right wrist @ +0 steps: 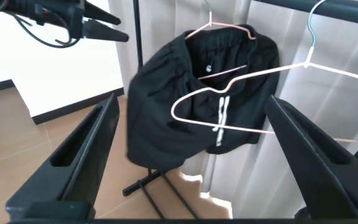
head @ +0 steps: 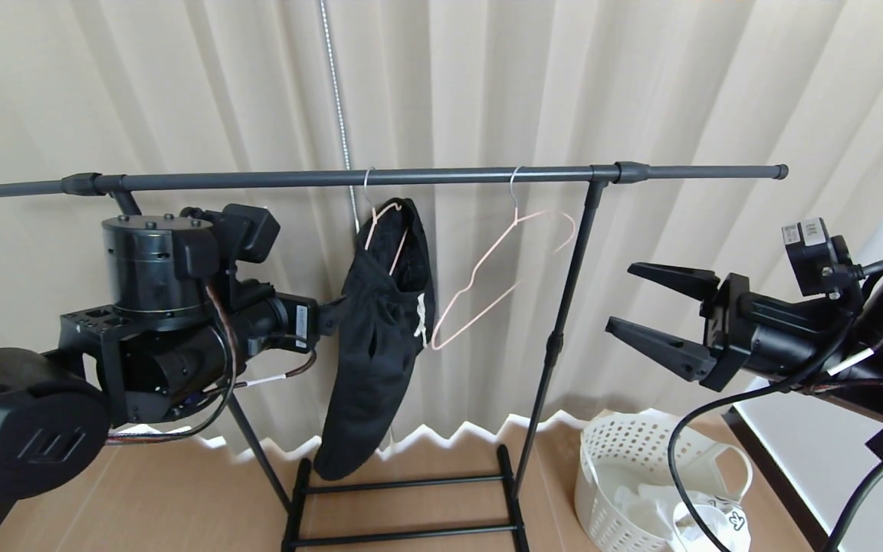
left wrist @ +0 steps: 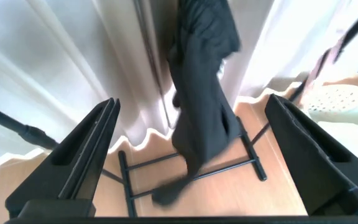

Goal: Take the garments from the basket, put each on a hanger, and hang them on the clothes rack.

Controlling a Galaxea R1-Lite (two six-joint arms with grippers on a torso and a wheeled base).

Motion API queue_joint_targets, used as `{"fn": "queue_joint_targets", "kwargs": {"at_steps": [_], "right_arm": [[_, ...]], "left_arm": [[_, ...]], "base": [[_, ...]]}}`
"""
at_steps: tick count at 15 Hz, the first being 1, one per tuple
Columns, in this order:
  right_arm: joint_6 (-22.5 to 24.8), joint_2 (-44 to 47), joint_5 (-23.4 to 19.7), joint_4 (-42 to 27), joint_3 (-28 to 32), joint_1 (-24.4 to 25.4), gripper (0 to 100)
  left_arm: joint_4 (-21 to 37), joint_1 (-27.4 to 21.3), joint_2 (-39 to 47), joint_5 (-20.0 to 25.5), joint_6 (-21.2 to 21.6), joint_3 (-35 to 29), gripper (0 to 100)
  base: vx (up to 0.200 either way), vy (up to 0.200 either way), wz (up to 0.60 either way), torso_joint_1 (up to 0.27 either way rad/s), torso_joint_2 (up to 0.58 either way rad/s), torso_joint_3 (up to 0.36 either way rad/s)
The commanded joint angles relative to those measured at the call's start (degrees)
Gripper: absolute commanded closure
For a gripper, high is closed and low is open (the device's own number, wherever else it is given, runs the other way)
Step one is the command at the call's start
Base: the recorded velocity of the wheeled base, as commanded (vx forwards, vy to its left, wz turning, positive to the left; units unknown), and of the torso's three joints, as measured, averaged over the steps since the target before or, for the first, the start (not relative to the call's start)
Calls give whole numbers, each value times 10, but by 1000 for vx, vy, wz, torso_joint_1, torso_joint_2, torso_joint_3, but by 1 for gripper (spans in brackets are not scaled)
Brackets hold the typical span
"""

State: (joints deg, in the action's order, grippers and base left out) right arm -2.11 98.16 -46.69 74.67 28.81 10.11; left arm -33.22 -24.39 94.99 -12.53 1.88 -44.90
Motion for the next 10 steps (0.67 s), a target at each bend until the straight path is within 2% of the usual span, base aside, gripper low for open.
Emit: {"fn": "queue_joint_targets", "kwargs": {"at_steps": [1,4,6,7,8,10], "right_arm": [[1,-33,26,-3,3,-1,0],[1,-83,50,-36,10,-38,0],[16,-111,83,-48,12,-55,0],[71,-113,134,-52,11,-57,0],[110,-114,214,-72,13,-46,0],[134,-140,362,-149,42,11,0]], "left_arm": [[0,-14,-52,0,0,30,0],[0,-24,-116,1,0,91,0],[-1,-24,-156,8,0,133,0],[-1,-23,-186,12,-1,163,0],[-1,-22,-210,12,-1,185,0],[0,-21,-265,11,-2,227,0]], "base": [[0,0,0,0,0,0],[0,0,0,0,0,0],[0,0,0,0,0,0],[0,0,0,0,0,0],[0,0,0,0,0,0],[0,0,0,0,0,0]]}}
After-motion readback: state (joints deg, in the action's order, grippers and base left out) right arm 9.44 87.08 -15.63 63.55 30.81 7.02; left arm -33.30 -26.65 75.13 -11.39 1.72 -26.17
